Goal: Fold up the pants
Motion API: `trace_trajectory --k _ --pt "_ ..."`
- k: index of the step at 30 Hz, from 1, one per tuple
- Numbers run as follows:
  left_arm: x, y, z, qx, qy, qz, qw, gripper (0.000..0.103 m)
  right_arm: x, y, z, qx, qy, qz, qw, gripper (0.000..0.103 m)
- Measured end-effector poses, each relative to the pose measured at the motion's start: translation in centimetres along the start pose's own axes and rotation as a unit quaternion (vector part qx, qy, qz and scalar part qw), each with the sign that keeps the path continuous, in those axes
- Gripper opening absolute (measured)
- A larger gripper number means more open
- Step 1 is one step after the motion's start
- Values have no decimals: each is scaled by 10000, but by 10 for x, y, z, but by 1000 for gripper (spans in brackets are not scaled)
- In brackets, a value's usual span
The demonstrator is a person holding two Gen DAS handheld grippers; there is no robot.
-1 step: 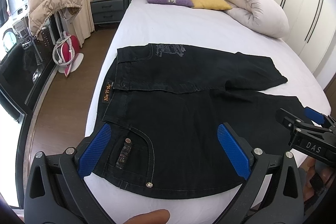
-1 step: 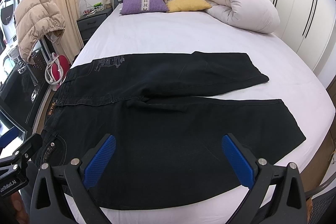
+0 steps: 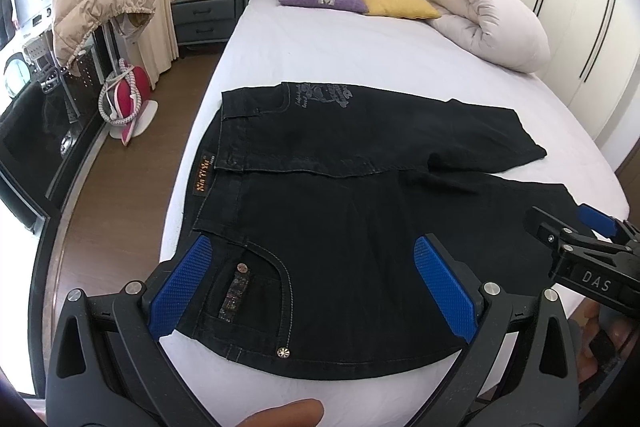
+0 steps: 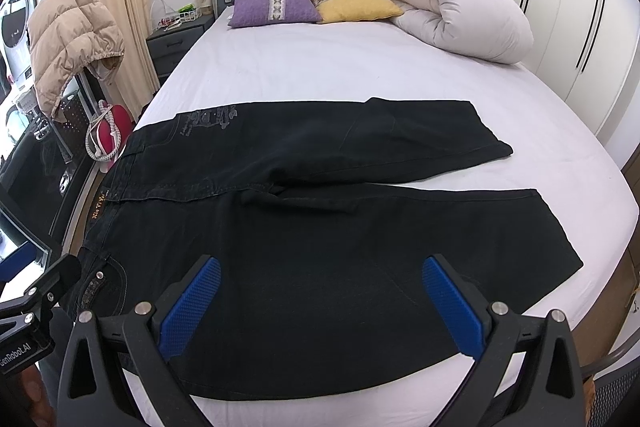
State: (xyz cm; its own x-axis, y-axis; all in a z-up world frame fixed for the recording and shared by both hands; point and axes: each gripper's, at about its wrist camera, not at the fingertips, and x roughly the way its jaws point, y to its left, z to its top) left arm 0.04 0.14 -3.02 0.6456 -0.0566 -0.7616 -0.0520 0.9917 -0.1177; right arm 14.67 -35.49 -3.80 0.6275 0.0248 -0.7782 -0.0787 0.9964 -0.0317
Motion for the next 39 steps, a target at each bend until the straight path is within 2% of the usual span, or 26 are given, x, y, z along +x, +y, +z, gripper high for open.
trace_trajectory --k 3,6,8,12,14,16,19,24,27,28,29,30,32,34,39 --pt "6 1 1 -37 68 -232 9997 103 4 -1 2 -14 41 31 10000 103" --pt "13 4 5 31 64 -762 9971 103 9 -4 7 -52 71 136 9999 103" --pt "19 3 7 171 45 -947 9953 103 11 -7 10 -100 31 323 9994 103" --pt "34 -5 8 594 157 -612 9962 103 17 -11 21 -267 -43 681 9973 103" --pt "48 3 13 370 515 -622 9960 103 22 -14 29 -322 -88 863 9957 103" --pt "62 22 22 -140 770 -583 9952 103 29 -19 38 -365 -78 993 9944 103" --pt "81 40 48 -73 612 -328 9976 103 43 -26 52 -485 -42 1152 9921 103" --pt "135 64 117 521 492 -370 9967 103 69 -34 72 -808 61 1361 9874 103" --pt "182 74 165 969 622 -623 9914 95 85 -37 86 -1100 56 1488 9827 101" --pt "200 76 180 1171 740 -695 9879 92 91 -37 91 -1194 45 1539 9808 97" --pt "219 79 195 1318 853 -728 9849 82 96 -38 95 -1276 56 1596 9789 95" --pt "234 80 208 1429 946 -781 9821 80 101 -39 98 -1335 103 1673 9768 90" --pt "263 83 230 1562 1206 -1011 9751 80 115 -41 106 -1443 200 1831 9722 83" --pt "286 84 245 1711 1389 -1046 9698 80 127 -40 111 -1551 284 1965 9677 76" --pt "331 84 255 1919 1966 -1347 9520 80 154 -32 120 -1877 487 2269 9544 69"
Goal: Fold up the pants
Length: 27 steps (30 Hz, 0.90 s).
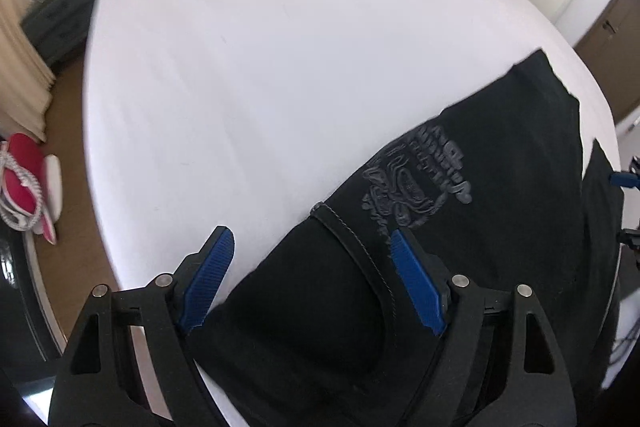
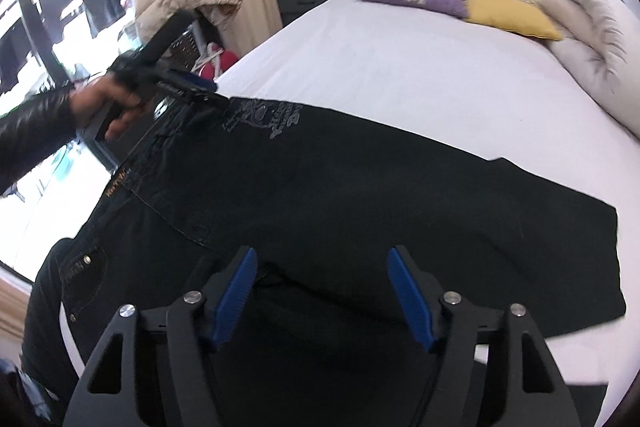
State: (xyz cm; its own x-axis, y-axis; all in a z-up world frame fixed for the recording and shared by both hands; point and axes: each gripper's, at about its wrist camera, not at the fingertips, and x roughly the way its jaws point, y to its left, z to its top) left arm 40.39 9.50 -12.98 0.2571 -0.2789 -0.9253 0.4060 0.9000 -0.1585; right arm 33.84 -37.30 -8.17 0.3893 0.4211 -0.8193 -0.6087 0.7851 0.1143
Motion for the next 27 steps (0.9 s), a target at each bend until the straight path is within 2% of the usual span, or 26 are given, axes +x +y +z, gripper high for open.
trace_trajectory --k 3,4,5,7,11,15,19,23,27 --pt "18 8 8 145 289 9 9995 78 12 -3 5 -94 80 104 9999 66" --pt "20 10 10 171 305 -36 9994 70 15 -3 6 -112 104 134 9998 63" --pt "20 10 11 201 302 -60 9993 53 18 -4 8 -135 135 158 9997 61" --pt "20 13 16 191 343 -164 9991 34 26 -4 13 -188 187 181 9995 58" --pt "16 11 20 254 317 -199 9990 10 36 -4 32 -312 167 340 9988 54" --pt "-11 4 10 398 -204 37 9990 6 47 0 60 -567 170 243 9980 53" --pt "-46 0 -8 419 -820 17 9957 6 63 11 92 -1089 220 80 9938 47" --pt "-67 -6 -34 510 -1140 46 9922 6 88 12 119 -1574 386 -99 9867 45" --pt "-72 -12 -45 612 -1259 52 9901 6 113 16 134 -2104 685 -152 9751 45"
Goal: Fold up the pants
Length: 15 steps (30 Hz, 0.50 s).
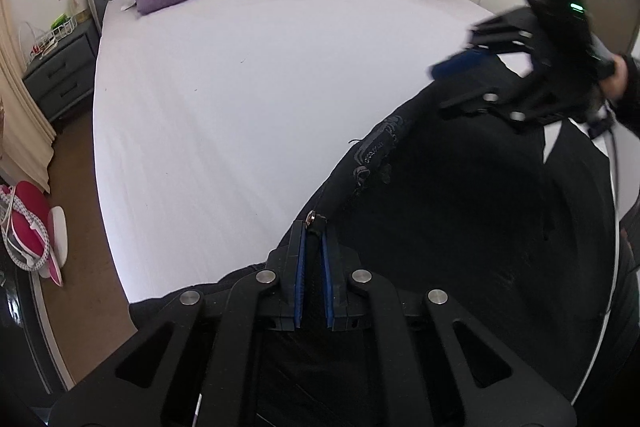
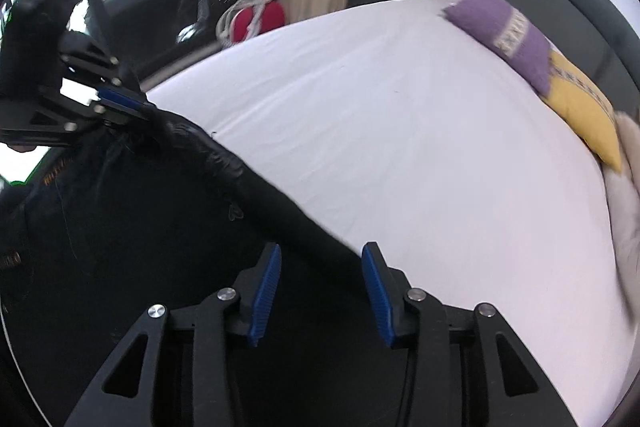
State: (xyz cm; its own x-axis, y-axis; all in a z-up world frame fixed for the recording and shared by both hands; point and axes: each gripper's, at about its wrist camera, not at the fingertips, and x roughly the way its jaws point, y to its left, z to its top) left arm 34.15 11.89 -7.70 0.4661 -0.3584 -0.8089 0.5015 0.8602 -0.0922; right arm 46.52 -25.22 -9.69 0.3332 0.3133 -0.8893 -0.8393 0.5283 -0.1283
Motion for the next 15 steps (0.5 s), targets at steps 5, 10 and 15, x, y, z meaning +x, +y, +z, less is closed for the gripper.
trace_trajectory --k 5,10,15 --pt "16 -12 8 -14 -63 -23 10000 6 30 -7 13 -415 520 -37 9978 44" --pt "21 -12 2 -82 -81 -48 9999 6 46 -15 13 -184 717 139 9972 8" --pt "18 -11 -1 -212 -120 -86 9997 6 32 -18 3 566 541 386 9962 5"
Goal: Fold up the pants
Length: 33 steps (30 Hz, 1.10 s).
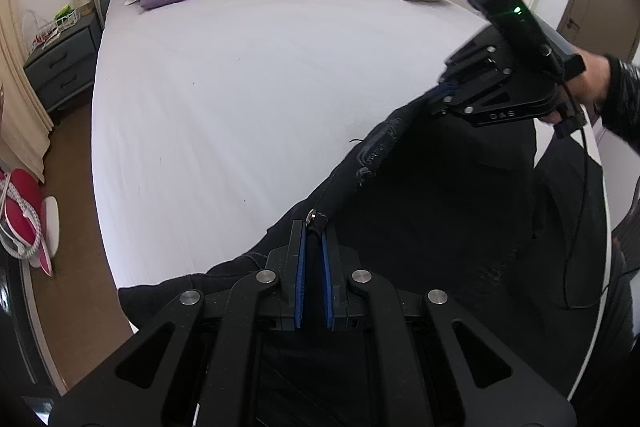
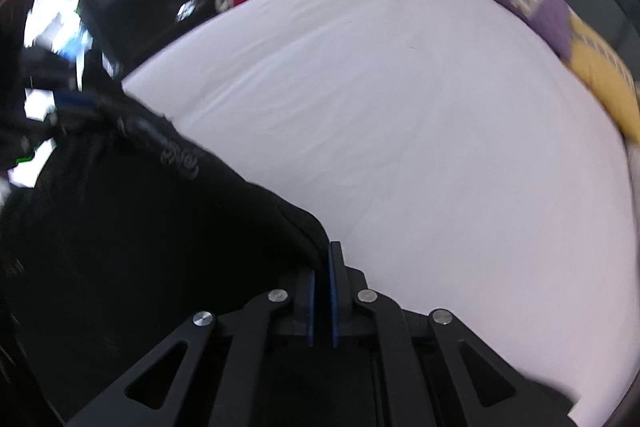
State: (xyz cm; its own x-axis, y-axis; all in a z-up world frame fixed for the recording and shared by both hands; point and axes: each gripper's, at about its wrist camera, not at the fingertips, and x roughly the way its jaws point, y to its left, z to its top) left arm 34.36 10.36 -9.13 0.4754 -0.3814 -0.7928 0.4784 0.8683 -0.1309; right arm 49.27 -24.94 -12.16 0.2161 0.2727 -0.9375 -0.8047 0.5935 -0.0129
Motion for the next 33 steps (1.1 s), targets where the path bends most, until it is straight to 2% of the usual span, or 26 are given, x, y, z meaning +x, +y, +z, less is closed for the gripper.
trace_trajectory --k 3,5,10,13,15,17,19,22,27,30,33 --pt "-5 -2 -4 -79 -26 -22 10000 6 -14 -3 -9 762 -259 213 9965 6" --pt "-11 -6 -8 -142 -48 -44 9999 6 -19 5 -15 1206 -442 525 9903 6" --pt "-28 -28 -27 -276 -80 -109 9995 6 -22 44 -36 1552 -633 1145 9792 6" --pt "-42 -45 -44 -300 -83 -163 9994 6 -30 63 -53 1646 -666 1224 9765 6" --pt "-53 -59 -58 -253 -85 -184 9995 6 -41 80 -65 1471 -693 1092 9806 6" --pt "-63 -76 -77 -107 -39 -114 9999 6 -58 107 -83 1024 -646 772 9896 6" --pt "-74 -90 -97 -42 37 -206 9998 6 -71 140 -103 497 -493 428 9966 6" --pt "-85 -111 -127 144 207 -362 9990 6 -81 175 -135 -63 -301 76 9995 6" --pt "-96 -148 -178 386 545 -422 9969 6 -94 237 -180 -770 -178 -385 9961 6" --pt "-101 -161 -195 411 648 -480 9959 6 -90 261 -193 -1091 -75 -698 9916 6" --pt "-104 -180 -212 659 784 -418 9939 6 -85 277 -208 -1407 61 -1020 9848 6"
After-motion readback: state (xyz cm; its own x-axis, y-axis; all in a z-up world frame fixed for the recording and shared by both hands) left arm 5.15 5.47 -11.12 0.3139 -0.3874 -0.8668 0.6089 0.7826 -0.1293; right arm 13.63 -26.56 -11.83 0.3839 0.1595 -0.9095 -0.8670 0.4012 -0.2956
